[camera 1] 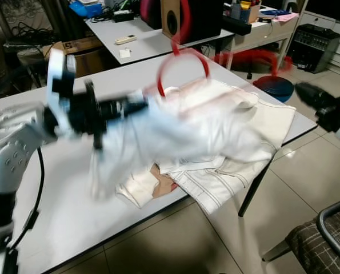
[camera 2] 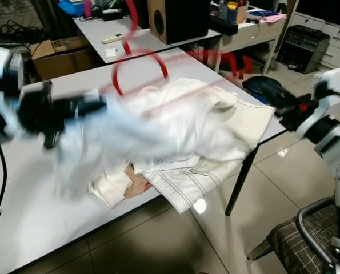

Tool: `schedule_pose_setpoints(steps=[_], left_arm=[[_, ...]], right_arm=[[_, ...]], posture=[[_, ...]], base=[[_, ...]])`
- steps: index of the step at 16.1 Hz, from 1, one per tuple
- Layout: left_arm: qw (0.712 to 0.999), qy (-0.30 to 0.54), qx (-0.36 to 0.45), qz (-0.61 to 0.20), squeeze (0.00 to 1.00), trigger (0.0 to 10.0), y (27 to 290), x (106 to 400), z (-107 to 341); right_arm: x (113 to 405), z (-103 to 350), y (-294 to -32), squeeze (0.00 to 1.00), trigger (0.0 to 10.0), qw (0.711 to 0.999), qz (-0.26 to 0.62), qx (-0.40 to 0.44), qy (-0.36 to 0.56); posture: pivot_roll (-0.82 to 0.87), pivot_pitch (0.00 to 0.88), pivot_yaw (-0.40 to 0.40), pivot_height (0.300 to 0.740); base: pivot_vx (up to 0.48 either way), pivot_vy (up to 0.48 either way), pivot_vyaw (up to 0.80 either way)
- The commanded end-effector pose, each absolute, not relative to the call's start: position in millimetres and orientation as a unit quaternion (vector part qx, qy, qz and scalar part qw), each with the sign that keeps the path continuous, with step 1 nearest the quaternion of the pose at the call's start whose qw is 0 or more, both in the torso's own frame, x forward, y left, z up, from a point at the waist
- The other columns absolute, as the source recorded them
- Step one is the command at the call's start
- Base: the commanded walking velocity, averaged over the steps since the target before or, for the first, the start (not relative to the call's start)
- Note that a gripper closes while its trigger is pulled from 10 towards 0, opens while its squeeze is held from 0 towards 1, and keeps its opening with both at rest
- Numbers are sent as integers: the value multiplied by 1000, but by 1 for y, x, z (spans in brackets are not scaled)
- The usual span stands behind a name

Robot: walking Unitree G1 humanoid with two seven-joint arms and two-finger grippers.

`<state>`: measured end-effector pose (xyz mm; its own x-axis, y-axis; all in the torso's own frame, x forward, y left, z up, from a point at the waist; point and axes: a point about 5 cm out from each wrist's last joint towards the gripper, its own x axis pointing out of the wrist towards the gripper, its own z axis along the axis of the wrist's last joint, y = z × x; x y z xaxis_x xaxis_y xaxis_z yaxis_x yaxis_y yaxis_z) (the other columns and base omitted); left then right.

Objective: Hang hanger

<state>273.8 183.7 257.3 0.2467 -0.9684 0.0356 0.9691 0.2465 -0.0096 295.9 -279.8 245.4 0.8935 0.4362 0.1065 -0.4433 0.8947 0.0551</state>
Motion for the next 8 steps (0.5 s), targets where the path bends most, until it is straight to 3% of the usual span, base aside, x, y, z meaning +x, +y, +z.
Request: schedule_pose_setpoints(steps=[1,3,4,6,7,8], left_arm=[[787,16,0,-617,0,0,183,272,251],[816,-5,7,-577,0,0,181,282,247],[835,-54,-17,-548,0,0,181,291,257],[847,-74,-15,-527,0,0,184,296,262],[853,-86,-16,-514,0,0,186,298,265],[856,-96,-23,-508,0,0,187,299,267]], right_arm=[[295,258,-279,0,0,969,231,54,-71],[295,261,-279,0,0,967,237,55,-77],[294,256,-277,0,0,967,243,34,-64],[290,250,-268,0,0,961,272,20,-47],[281,241,-258,0,4000,950,311,-5,-19],[275,234,-253,0,10000,944,330,-7,-4]], posture=[[-132,0,74,740],[-132,0,72,740],[-134,0,72,740],[-133,0,71,740],[-132,0,70,740],[-129,0,68,740]], base=[[0,0,0],[0,0,0],[0,0,0],[0,0,0],[0,0,0],[0,0,0]])
